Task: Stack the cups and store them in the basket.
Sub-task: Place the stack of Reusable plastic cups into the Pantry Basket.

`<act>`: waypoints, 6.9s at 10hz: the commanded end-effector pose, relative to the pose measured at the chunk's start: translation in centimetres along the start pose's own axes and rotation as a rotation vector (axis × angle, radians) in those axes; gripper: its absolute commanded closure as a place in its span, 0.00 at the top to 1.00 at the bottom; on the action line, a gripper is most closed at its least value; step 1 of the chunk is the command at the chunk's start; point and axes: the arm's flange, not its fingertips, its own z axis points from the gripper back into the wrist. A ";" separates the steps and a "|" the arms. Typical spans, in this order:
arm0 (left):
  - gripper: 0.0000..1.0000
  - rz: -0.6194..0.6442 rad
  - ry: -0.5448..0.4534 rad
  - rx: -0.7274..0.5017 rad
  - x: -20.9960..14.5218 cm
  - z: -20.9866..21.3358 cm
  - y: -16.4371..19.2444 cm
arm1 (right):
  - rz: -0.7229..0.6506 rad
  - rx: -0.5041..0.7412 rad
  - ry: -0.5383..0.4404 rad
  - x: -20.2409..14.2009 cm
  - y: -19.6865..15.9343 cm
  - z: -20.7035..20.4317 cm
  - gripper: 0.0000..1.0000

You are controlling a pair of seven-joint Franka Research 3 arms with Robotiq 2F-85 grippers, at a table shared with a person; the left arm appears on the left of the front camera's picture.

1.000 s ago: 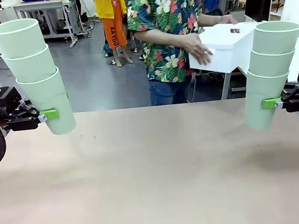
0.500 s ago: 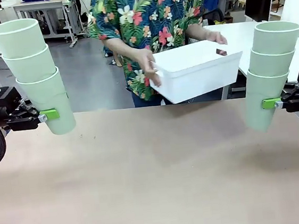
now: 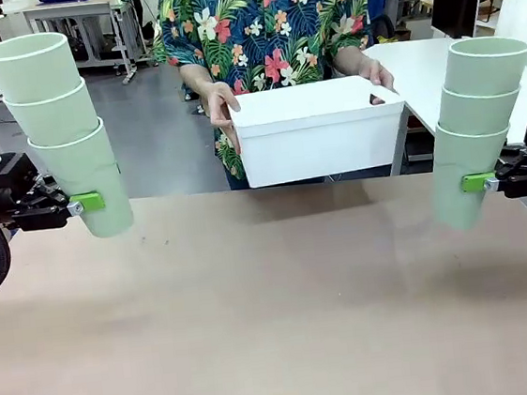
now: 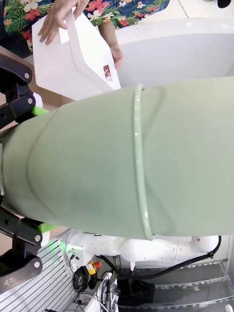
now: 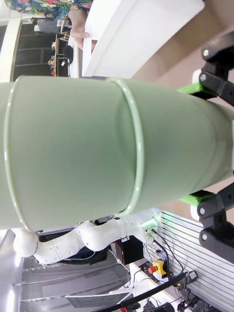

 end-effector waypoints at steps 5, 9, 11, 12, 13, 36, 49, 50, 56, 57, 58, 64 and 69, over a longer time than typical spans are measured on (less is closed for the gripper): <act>0.84 -0.010 -0.006 -0.002 0.3 0.0 0.0 | 0.012 -0.001 0.001 0.5 -0.1 0.0 0.87; 0.84 -0.010 -0.006 -0.002 0.3 0.0 0.0 | 0.012 -0.001 0.001 0.5 -0.1 0.0 0.87; 0.84 -0.010 -0.006 -0.002 0.3 0.0 0.0 | 0.012 -0.001 0.001 0.5 -0.1 0.0 0.87; 0.84 -0.010 -0.006 -0.002 0.3 0.0 0.0 | 0.012 -0.001 0.001 0.5 -0.1 0.0 0.87; 0.84 -0.010 -0.006 -0.002 0.3 0.0 0.0 | 0.012 -0.001 0.001 0.5 -0.1 0.0 0.87; 0.84 -0.010 -0.006 -0.002 0.3 0.0 0.0 | 0.012 -0.001 0.001 0.5 -0.1 0.0 0.87; 0.84 -0.010 -0.006 -0.002 0.3 0.0 0.0 | 0.004 -0.037 0.001 3.8 1.3 -0.2 0.87; 0.84 -0.010 -0.006 -0.002 0.3 0.0 0.0 | 0.001 -0.056 0.014 6.0 1.8 -0.8 0.87; 0.84 -0.010 -0.006 -0.002 0.3 0.0 0.0 | 0.012 -0.163 0.242 13.1 5.6 -10.6 0.87; 0.84 -0.010 -0.006 -0.002 0.3 0.0 0.0 | 0.017 -0.167 0.286 13.0 6.4 -12.3 0.87; 0.84 -0.010 -0.006 -0.002 0.3 0.0 0.0 | 0.032 -0.177 0.337 12.9 6.8 -14.4 0.87; 0.84 -0.010 -0.006 -0.002 0.3 0.0 0.0 | 0.071 -0.247 0.529 10.2 6.0 -22.1 0.87; 0.84 -0.010 -0.006 -0.002 0.3 0.0 0.0 | 0.073 -0.288 0.679 7.7 4.0 -25.4 0.87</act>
